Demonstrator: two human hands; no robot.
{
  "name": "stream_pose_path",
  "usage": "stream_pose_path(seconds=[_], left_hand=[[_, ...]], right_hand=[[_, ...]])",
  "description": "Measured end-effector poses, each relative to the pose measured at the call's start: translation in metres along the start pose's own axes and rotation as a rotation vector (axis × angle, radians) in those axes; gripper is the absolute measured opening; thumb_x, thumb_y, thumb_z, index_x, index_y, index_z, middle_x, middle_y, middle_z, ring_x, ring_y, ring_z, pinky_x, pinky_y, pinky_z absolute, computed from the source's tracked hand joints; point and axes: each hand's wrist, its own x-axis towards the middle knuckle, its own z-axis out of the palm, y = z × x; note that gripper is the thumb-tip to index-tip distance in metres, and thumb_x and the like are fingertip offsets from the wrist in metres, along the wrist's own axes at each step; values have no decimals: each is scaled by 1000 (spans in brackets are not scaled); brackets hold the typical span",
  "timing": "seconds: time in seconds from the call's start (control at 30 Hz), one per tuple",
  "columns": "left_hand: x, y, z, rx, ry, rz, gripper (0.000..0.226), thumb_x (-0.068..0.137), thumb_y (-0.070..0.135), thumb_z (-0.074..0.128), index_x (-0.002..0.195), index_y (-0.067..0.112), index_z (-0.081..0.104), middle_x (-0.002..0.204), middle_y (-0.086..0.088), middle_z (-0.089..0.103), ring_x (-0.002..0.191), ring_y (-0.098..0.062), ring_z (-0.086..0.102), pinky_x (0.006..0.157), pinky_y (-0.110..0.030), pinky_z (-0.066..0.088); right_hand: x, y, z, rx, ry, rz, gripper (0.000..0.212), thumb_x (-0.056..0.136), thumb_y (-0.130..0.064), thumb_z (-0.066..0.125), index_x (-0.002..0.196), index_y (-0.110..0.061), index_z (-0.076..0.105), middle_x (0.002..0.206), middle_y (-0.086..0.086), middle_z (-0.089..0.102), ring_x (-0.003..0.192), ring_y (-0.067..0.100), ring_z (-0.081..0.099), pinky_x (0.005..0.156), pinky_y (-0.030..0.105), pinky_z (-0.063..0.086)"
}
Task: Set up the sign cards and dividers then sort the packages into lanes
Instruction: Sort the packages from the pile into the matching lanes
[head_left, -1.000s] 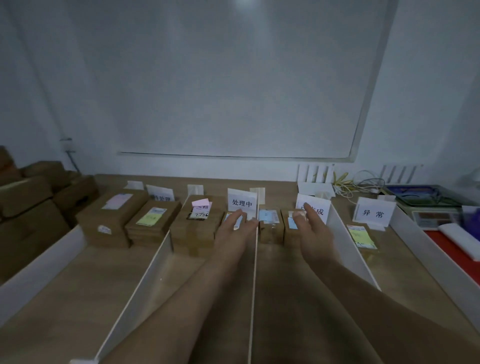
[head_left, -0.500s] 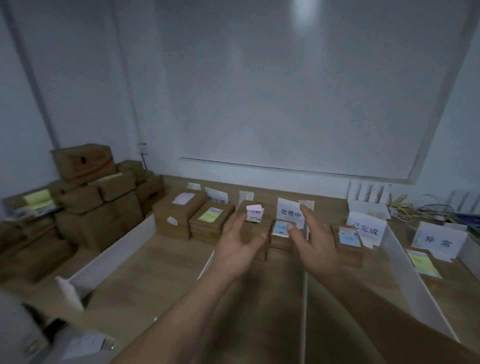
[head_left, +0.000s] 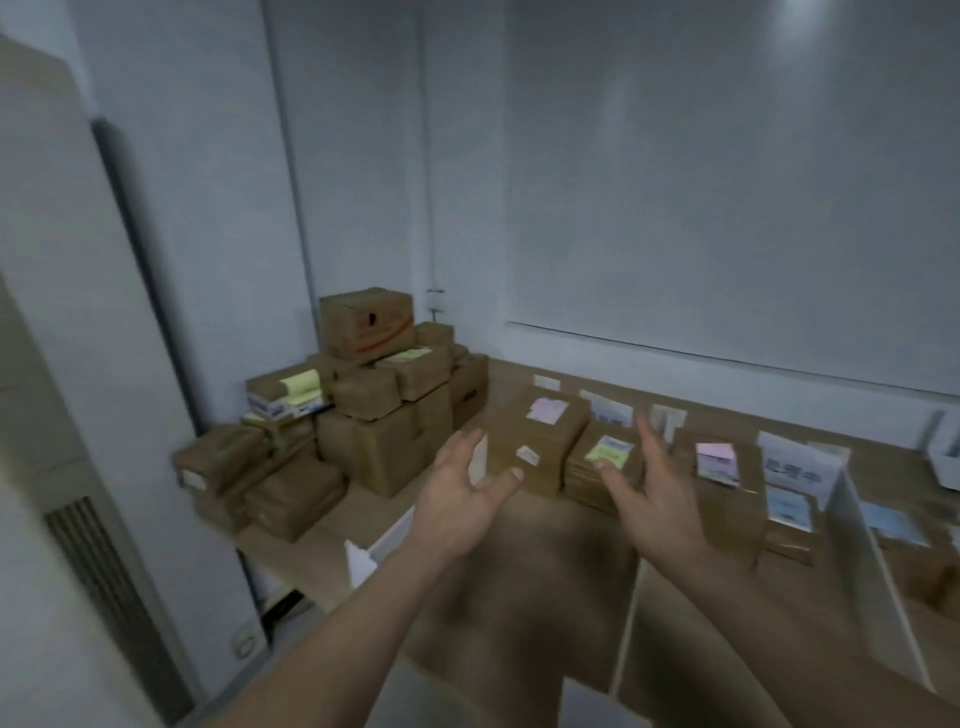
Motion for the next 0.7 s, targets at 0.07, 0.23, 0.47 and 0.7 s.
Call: stream_pose_path(seconds=[0.07,0.23,0.47,0.7], left_hand=[[10,-22,-33,-12,28,-27,75,90,48,67,154,27,34,164,3,23,148,-16,28,118,-32,27],[28,-68,-102,-19,90,-83,76,89,50,67,154,29,33,163,4,25,147,-17,29,118,-35,30],[65,-127,-169,-13,194,-197,79,85,57,68,152,32,35,156,6,38,139,-18,41,115,-45,39],[143,-174,-224,0,271,-236,74,87,55,68,151,32,38,153,8,42,140,-17,40,118,-43,34]], right_hand=[[4,-20,36,17,-25,-31,78,97,-47,59,161,-34,16,160,0,38,146,26,37,117,50,35],[25,-65,115,65,-92,-76,77,96,-47,60,160,-34,18,154,0,47,138,21,48,113,50,41],[65,-105,222,111,-166,-168,75,98,-44,59,160,-28,19,163,-1,33,148,22,34,117,51,34],[145,-130,323,178,-219,-186,74,98,-43,59,159,-23,23,160,0,35,146,21,34,118,43,30]])
